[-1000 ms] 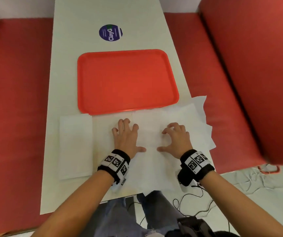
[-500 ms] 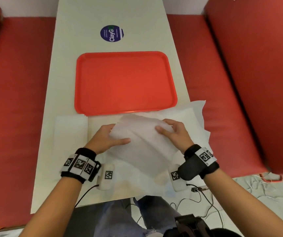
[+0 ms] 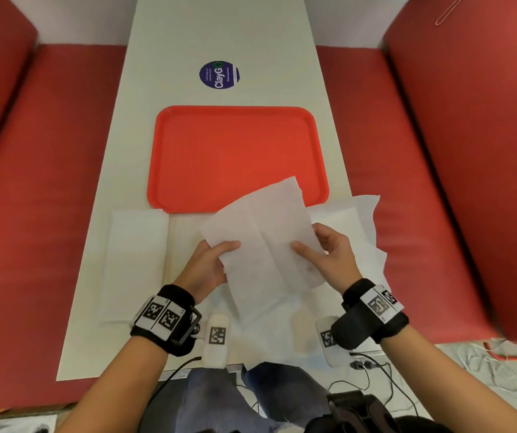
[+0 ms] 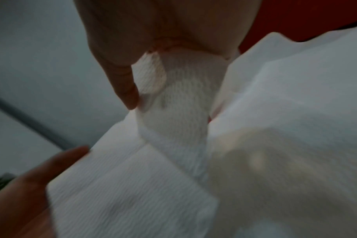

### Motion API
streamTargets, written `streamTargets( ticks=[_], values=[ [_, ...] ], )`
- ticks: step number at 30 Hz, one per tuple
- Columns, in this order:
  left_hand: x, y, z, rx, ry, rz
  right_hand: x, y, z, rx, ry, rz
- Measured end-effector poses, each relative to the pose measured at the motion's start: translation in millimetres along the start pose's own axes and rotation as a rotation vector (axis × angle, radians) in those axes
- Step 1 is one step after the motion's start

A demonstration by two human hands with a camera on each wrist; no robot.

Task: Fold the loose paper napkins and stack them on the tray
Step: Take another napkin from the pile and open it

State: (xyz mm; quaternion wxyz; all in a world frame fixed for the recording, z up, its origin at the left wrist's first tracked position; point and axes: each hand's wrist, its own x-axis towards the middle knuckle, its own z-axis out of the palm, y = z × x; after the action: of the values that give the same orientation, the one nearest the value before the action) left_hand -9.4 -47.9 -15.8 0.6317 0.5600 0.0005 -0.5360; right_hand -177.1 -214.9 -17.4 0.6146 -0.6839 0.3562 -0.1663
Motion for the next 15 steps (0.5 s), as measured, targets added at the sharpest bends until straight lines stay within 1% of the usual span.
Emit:
streamTargets(
  ticks=[4, 7, 11, 13, 15],
  values=[
    [-9.8, -4.9, 19.9, -0.076, -0.038, -0.001, -7.2, -7.1, 12.4, -0.074, -0.067, -0.108],
    [-17.5, -13.3, 31.0, -0.105, -0.053, 0.007, -16.7, -15.2, 21.6, -0.079, -0.200, -0.109],
    [-23.9, -22.4, 33.5, -0.152, -0.122, -0.010, -23.8, -14.7, 26.9, -0.162, -0.398, -0.130],
    [-25.9, -26.0, 33.2, -0.133, -0.147, 0.014, -22.5, -10.3, 27.2, -0.170, -0.434, -0.107],
    [-26.0, -29.8, 31.6, -0.024, -0.138, 0.071, -19.4, -8.5, 25.5, -0.144, -0.421, -0.087]
  ],
)
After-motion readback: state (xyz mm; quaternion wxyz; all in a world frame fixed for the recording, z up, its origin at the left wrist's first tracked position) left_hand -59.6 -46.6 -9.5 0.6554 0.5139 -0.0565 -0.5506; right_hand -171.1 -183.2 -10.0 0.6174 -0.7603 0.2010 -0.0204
